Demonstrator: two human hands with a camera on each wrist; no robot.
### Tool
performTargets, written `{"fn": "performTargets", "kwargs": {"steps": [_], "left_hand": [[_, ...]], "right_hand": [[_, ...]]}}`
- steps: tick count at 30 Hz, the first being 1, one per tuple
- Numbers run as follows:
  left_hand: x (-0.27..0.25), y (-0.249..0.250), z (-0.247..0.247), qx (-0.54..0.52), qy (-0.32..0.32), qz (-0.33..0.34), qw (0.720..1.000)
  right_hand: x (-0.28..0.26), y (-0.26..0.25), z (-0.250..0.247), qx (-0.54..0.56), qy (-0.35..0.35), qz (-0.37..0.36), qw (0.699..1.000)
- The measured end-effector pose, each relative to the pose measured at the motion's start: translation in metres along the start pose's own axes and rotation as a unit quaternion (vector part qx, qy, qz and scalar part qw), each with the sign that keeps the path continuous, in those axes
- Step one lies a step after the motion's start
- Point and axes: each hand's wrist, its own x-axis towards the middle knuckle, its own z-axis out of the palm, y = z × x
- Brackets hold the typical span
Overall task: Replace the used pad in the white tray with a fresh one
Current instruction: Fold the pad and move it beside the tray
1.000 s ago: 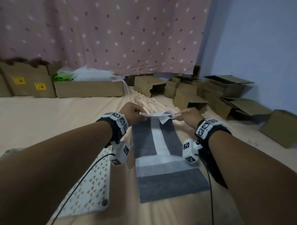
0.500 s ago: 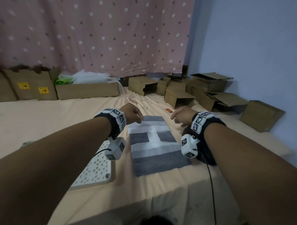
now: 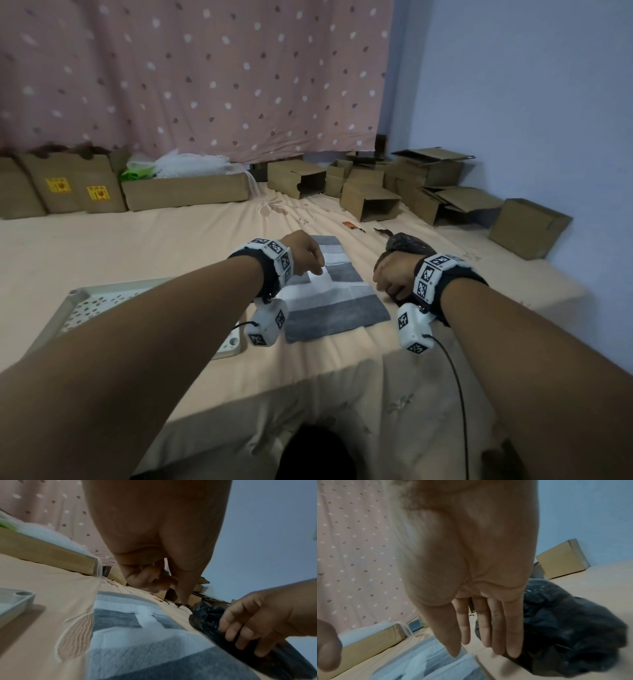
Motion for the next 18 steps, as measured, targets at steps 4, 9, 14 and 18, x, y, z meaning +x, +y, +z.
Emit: {"fn": "performTargets", "kwargs": {"steps": [4, 9, 14, 18], "left_hand": [[-0.009, 0.0, 0.019, 0.022, -0.042, 0.008, 0.999], [-0.01, 0.009, 0.045, 0.016, -0.068, 0.0, 0.998], [-0.009, 0.023, 0.071, 0.152, -0.078, 0.018, 0.985], [-0.008, 0.035, 0.084, 0.251, -0.083, 0.036, 0.964]], "right_hand": [[-0.013, 0.013, 0.01, -0.02, -0.021, 0.013, 0.999], [-0.025, 0.025, 0.03, -0.015, -0.001, -0.034, 0.999], [-0.02, 0.029, 0.033, 0.005, 0.005, -0.021, 1.0], [-0.02, 0.031, 0.036, 0.079, -0.009, 0.044, 0.996]]}}
